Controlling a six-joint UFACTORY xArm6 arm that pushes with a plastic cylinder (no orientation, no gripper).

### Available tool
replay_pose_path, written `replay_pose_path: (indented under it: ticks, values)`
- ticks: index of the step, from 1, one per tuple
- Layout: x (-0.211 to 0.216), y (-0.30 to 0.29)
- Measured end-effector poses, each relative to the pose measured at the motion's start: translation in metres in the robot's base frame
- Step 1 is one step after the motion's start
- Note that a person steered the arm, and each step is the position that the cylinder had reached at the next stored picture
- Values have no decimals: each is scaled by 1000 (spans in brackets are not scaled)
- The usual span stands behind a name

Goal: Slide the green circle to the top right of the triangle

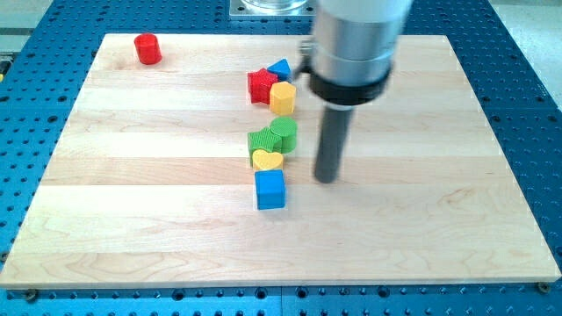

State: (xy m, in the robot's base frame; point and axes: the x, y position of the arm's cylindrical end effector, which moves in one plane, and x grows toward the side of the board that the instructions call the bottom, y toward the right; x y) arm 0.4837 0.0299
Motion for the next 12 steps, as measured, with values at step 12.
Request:
replay_pose_path:
  ticks: [12]
  values:
    - [-207, 85]
